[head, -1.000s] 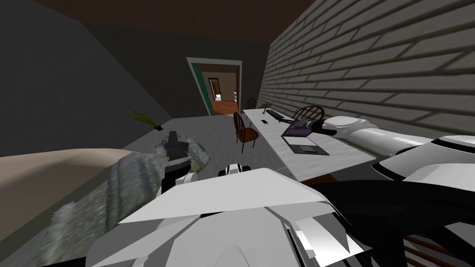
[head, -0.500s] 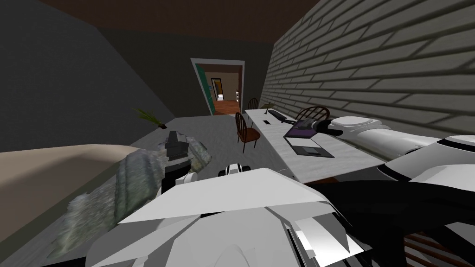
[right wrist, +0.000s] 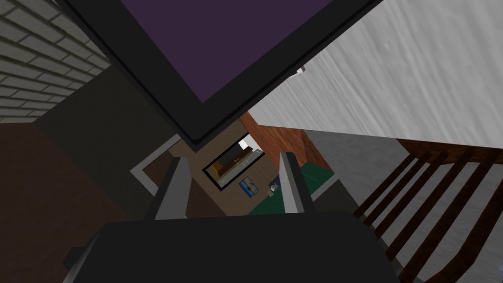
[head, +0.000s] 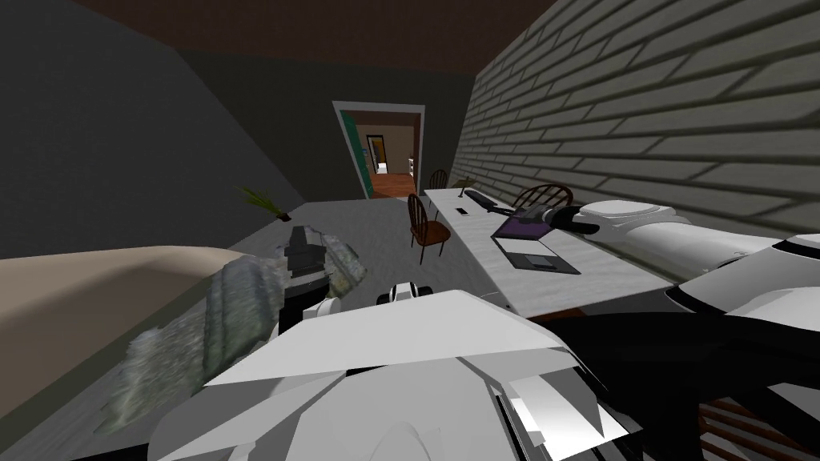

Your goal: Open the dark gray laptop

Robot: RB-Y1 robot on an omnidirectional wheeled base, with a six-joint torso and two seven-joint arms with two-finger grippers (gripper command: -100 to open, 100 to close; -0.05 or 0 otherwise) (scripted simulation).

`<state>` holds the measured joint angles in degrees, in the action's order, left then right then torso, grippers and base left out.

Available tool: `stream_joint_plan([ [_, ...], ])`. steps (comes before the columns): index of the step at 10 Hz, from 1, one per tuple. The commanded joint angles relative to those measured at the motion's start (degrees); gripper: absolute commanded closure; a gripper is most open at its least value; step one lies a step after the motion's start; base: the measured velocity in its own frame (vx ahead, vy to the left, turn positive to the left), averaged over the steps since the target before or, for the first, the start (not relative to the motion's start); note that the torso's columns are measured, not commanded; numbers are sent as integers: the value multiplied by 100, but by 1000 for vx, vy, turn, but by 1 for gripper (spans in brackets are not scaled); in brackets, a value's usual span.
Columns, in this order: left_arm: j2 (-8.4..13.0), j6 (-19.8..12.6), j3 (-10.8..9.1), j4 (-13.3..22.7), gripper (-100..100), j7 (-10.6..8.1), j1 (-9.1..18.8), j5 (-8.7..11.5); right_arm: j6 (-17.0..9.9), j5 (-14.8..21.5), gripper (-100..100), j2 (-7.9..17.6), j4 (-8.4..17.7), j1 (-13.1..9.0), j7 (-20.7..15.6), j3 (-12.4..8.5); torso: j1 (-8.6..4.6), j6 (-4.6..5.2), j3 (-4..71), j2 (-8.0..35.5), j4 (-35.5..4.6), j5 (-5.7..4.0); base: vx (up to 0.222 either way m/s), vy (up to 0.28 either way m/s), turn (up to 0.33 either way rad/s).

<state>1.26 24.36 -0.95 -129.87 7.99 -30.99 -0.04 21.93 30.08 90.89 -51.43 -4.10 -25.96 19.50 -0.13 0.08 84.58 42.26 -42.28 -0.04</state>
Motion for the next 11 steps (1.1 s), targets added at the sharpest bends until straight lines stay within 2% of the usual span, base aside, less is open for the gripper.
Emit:
stream_joint_plan([
  [1, 0, 0, 0, 0, 0, 0, 1, 0, 69, 477, 100, -128, 24, -282, 359, 100, 4, -11, 1, -1, 2, 0, 10, -16, 23],
  [2, 0, 0, 1, 0, 0, 0, 2, 0, 117, 665, 100, -267, -199, -504, 574, 96, 14, -13, 1, 0, 2, 4, 16, -30, -216],
  [4, 0, 0, 1, 0, 0, 0, 1, 0, 117, 1128, 100, -267, -199, -504, 863, 96, 14, -9, -2, 5, 0, 4, 11, -16, -63],
  [5, 0, 0, 1, 0, 0, 0, 2, 0, 165, 1315, 100, -406, -365, -726, 1041, 92, 19, -11, -3, 6, -1, 6, 16, -20, -200],
  [7, 0, 0, 1, 0, 0, 0, 1, 0, 165, 1777, 100, -406, -422, -726, 1367, 92, 13, -9, -1, 3, 0, 4, 12, -14, -70],
  [8, 0, 0, 1, 0, 0, 0, 2, 0, 165, 1859, 100, -406, -422, -726, 1367, 92, 15, -11, -2, 4, 0, 4, 0, -3, 13],
  [9, 0, 0, 1, 0, 0, 0, 2, 0, 212, 2081, 100, -544, -646, -949, 1624, 88, 17, -9, -2, 6, -1, 5, 13, -20, -265],
  [11, 0, 0, 1, 0, 0, 0, 1, 0, 212, 2462, 100, -544, -646, -949, 1871, 88, 10, -11, 0, 1, 1, 2, 12, -15, -49],
])
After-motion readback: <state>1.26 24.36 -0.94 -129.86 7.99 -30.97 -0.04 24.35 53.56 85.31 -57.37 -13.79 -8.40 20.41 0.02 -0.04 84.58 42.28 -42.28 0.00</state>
